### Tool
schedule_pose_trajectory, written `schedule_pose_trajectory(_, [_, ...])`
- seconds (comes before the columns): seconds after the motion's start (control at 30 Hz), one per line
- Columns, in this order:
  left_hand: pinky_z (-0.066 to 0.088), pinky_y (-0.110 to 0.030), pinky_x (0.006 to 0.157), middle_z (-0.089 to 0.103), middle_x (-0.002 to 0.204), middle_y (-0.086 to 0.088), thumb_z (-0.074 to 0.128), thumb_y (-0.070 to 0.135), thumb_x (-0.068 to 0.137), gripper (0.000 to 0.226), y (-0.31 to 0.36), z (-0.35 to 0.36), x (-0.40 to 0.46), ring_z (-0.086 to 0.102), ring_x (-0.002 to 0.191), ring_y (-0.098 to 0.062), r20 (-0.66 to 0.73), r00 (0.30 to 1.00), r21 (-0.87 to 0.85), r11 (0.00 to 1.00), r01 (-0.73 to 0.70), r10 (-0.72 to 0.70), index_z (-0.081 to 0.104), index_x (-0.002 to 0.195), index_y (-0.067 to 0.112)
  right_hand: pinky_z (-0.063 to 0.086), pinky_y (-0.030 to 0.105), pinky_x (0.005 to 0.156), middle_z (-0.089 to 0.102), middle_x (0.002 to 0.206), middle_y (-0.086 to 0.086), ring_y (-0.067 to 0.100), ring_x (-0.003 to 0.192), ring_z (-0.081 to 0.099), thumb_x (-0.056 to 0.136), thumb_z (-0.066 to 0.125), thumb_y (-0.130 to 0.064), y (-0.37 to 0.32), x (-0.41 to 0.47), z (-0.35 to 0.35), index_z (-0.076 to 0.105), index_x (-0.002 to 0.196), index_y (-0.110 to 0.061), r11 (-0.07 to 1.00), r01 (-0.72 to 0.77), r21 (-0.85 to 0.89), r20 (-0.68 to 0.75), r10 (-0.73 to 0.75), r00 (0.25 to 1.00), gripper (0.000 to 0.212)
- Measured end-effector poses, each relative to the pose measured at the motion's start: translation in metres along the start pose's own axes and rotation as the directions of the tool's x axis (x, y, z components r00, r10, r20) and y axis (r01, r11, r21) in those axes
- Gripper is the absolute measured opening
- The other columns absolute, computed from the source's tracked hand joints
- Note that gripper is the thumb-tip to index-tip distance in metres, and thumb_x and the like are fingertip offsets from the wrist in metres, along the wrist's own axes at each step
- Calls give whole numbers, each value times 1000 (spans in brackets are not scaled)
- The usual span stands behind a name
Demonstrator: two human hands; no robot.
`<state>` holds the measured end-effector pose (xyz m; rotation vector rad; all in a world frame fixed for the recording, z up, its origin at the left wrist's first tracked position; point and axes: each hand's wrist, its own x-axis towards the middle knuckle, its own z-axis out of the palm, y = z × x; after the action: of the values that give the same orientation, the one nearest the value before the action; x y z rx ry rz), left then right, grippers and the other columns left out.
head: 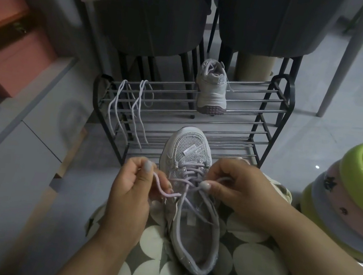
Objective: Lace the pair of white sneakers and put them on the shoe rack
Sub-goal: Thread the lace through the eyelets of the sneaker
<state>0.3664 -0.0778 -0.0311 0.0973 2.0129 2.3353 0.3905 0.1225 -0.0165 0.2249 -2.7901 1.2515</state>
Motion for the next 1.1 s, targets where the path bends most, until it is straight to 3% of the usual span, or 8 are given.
schedule_pose_trajectory(0.1, [40,-29,59,55,66,4,48,44,92,28,-1,-2,-1,49,57,-10,130,991,187,981,-56,32,59,84,20,39,13,52,55,61,-11,3,62,52,79,67,-42,1,1,2,60,73,-24,999,-6,-44,-30,4,1000,21])
schedule_pose_trajectory(0.2, [42,-17,57,55,64,7,54,57,83,35,3,0,-8,48,58,-4,233,972,383,917,-110,19,61,81,22,39,19,46,53,51,-9,6,46,44,72,63,-47,-2,2,6,56,68,-22,977,-78,197,-154,109,982,26])
schedule_pose_trajectory(0.37, [44,-16,53,61,60,9,71,37,79,18,2,-1,-9,52,54,-1,254,966,537,822,-188,56,63,70,23,39,23,46,56,62,18,18,51,45,80,63,-33,-2,6,-2,53,70,-10,922,66,382,-491,142,859,27])
schedule_pose_trajectory(0.57, [36,-9,50,57,58,21,62,46,81,25,-2,-2,-5,51,55,1,219,962,672,690,-268,161,58,67,25,38,17,68,54,78,-14,2,78,48,81,68,-38,12,7,9,58,70,-32,999,32,-39,-178,-39,983,16])
schedule_pose_trajectory(0.67, [39,-14,49,55,53,13,50,62,78,42,0,-1,-5,49,48,-2,126,982,539,821,-186,140,56,71,22,34,15,78,53,88,-14,5,90,44,79,62,-49,7,7,10,64,80,-30,988,104,-116,-174,-123,977,19])
schedule_pose_trajectory(0.77, [41,-18,46,52,51,6,54,50,79,37,10,1,-2,47,48,-7,-32,996,195,978,-77,85,53,73,14,38,19,81,55,88,-14,6,92,47,81,56,-53,-2,4,11,66,83,-28,988,147,-45,-148,-153,977,27])
schedule_pose_trajectory(0.9, [43,-23,48,53,53,1,50,42,81,27,21,7,0,48,48,-12,45,999,-61,998,-27,29,56,69,18,36,15,79,59,87,-11,2,88,48,81,64,-48,-19,7,15,72,93,-25,978,207,7,-21,-207,978,27])
schedule_pose_trajectory(1.1, [39,-21,39,47,52,-2,43,34,87,30,26,16,5,38,37,-10,47,998,-311,948,62,-49,44,69,9,46,33,69,63,77,5,16,76,56,79,71,-24,-24,21,29,72,82,-7,952,256,168,112,-276,955,18])
